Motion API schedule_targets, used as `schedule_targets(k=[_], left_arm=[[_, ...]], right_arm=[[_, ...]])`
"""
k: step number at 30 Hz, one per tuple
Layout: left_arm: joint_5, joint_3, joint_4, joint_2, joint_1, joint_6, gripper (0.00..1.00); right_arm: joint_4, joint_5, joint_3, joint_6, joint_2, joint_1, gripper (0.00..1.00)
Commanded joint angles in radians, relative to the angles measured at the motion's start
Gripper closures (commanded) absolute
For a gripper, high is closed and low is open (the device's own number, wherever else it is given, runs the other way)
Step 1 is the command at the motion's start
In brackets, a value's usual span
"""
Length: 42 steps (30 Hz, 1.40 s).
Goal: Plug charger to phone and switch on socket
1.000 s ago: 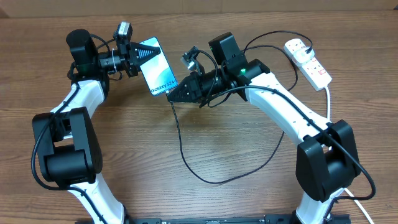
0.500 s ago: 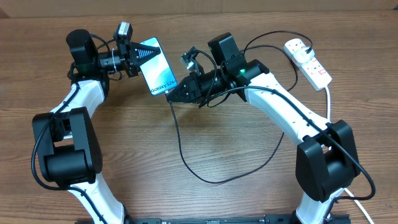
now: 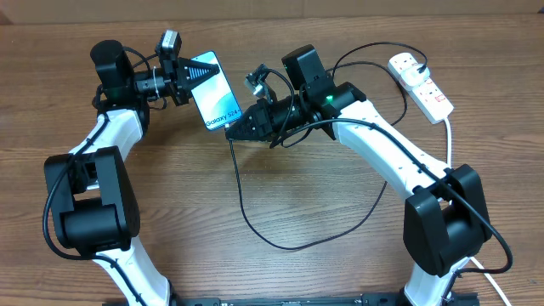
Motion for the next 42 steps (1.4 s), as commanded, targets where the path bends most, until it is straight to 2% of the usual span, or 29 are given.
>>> schedule_targets(k=[1,28,32,36,37,38,39,42], left_arm=[[0.056,0.008,0.005,-0.012,-0.019,-0.010,0.96],[0.071,0.008,0.005,-0.012,-0.012,0.021,0.96],[0.021,0.008,0.012,-0.012,0.039,0.028,0.96],[-0.008,0.008,0.012,-0.012,0.105,0.029,0.96],[-0.011,0.008,0.012,-0.012,0.117,0.028,0.96],[-0.013,0.008,0.012,-0.012,0.125,0.028,0.96],[-0.016,0.008,0.012,-0.012,0.130,0.028,0.96],[-0.022,0.008,0.012,-0.012,0.130,0.028,0.96]], right_arm=[[0.014,0.024,0.013,0.012,0.013,0.010,0.96],[-0.015,0.008,0.013,0.022,0.012,-0.057,0.96],[-0.127,0.035,0.013,-0.063,0.012,-0.082,0.96],[-0.254,0.299,0.013,-0.134,0.012,-0.093,0.96],[-0.283,0.498,0.013,-0.132,0.015,-0.085,0.96],[-0.291,0.569,0.013,-0.127,0.017,-0.080,0.96],[-0.299,0.732,0.011,-0.105,0.030,-0.062,0.96],[-0.267,0.943,0.011,-0.101,0.106,-0.015,0.96]])
